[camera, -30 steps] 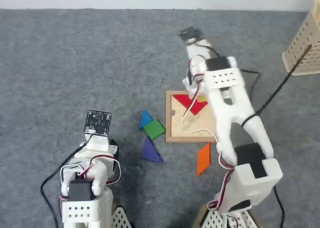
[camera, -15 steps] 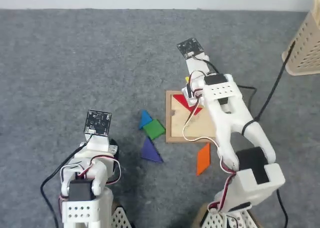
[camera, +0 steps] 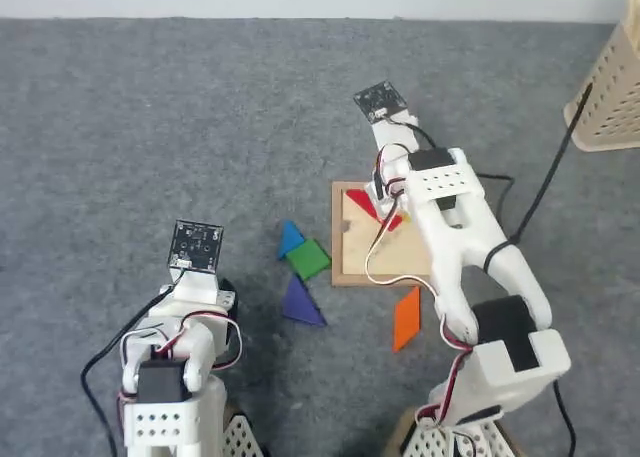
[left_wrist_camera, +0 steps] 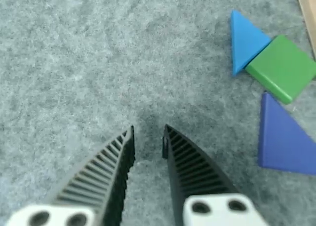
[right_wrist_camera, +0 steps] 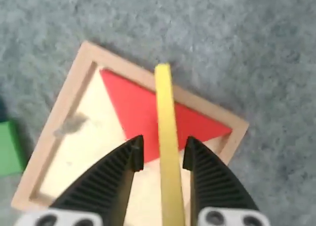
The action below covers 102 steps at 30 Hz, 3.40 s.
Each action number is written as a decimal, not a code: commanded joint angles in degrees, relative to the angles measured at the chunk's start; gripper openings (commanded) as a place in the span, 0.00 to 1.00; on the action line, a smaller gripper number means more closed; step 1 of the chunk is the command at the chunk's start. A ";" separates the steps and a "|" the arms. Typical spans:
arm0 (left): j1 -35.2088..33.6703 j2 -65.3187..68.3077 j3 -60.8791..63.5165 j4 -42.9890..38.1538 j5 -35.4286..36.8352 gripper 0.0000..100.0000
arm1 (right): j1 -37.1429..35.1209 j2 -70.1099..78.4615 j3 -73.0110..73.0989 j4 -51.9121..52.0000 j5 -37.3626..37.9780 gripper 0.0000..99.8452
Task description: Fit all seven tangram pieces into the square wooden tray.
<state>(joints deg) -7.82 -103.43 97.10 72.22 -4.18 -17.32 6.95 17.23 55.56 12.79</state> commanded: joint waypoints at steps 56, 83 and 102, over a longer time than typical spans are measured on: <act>-0.09 -0.97 -0.48 0.18 -0.44 0.09 | -16.92 -4.79 -4.04 15.69 2.99 0.32; -0.09 -0.97 -0.48 0.18 -0.44 0.09 | -9.54 10.51 -5.45 8.57 6.77 0.07; -0.09 -0.97 -0.48 0.18 -0.44 0.09 | -4.97 12.97 -17.49 14.11 -0.53 0.07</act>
<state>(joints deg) -7.82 -103.43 97.10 72.22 -4.18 -23.12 23.82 2.02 67.78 15.69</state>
